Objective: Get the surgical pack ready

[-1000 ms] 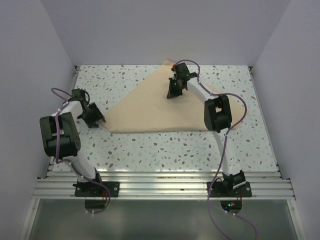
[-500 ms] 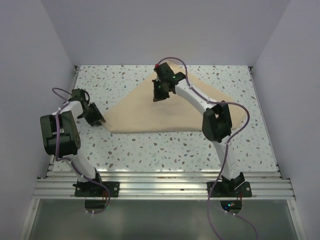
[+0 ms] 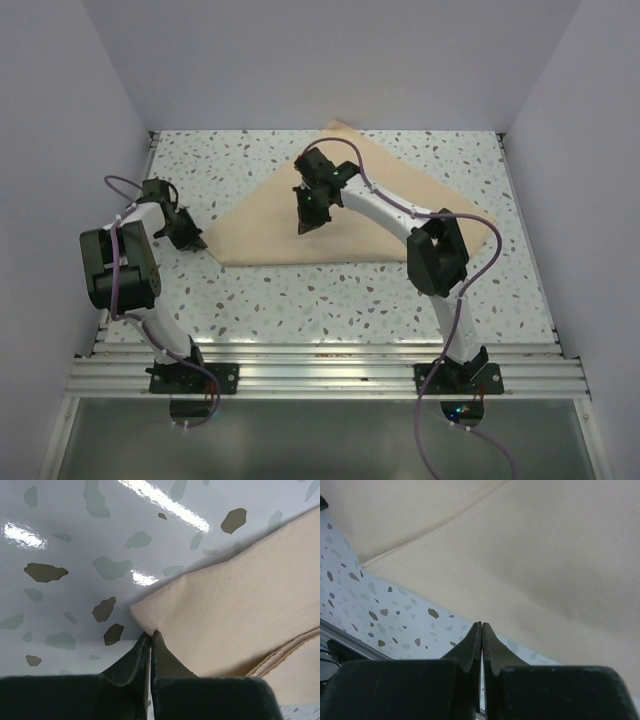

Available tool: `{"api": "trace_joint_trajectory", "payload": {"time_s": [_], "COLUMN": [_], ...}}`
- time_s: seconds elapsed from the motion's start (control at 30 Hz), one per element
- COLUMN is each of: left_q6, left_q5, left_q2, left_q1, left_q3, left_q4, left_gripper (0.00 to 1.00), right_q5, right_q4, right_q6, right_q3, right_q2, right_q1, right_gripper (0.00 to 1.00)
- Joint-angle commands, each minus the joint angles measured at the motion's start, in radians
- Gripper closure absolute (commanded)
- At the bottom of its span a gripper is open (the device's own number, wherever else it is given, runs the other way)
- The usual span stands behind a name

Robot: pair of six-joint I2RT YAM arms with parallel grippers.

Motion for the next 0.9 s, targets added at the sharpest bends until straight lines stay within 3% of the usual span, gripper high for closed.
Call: {"api": "trace_joint_trajectory", "payload": {"time_s": [0.0,0.33,0.87], "left_q6": [0.029,0.009,-0.131], "left_q5": [-0.027,0.000,0.194], "left_q2": [-0.023,-0.058,-0.212], "left_q1": [0.005,0.006,0.006], "left_q3": [-0.001,0.007,0.020], "left_q4": [-0.034,-0.045,-0.010], "left_gripper": [0.98,0.99,1.00], "right_q5": [-0.061,-0.121,-0.021], "right_q4": [-0.037,0.024,0.000], "right_q6": [0.022,0.045,0.028], "right_q3": [-0.028,-0.046,-0.066], "right_q2": [0.011,0.104,0.206], "right_q1": [0.010,0.037,0.036], "right_gripper": [1.00,1.00,1.00]}}
